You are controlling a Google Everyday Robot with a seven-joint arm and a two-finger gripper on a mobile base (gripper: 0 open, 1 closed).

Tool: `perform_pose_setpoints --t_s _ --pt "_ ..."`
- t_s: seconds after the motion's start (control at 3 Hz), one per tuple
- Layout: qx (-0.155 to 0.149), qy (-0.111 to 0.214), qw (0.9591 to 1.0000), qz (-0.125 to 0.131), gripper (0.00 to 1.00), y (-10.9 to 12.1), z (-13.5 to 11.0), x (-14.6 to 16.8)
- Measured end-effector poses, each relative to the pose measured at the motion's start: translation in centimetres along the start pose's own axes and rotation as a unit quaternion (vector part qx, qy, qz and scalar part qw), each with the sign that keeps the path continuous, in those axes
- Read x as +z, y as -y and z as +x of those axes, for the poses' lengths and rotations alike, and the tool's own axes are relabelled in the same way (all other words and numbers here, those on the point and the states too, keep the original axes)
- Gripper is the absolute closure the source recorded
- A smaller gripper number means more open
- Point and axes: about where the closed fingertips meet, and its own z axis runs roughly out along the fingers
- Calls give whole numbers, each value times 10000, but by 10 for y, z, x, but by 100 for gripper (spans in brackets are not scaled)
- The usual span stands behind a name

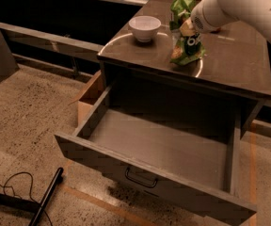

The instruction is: Pick green rice chip bag from top drawer and place on counter

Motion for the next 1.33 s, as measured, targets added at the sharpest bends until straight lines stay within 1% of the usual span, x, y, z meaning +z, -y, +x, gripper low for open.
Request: perform_pose_setpoints --t_s 0.67,1.0,1.33 --pt "63 -298 9992 249 11 24 15 17" --pt "142 -448 9983 358 0 29 26 15" --pt "184 -529 9973 479 0 32 36 1"
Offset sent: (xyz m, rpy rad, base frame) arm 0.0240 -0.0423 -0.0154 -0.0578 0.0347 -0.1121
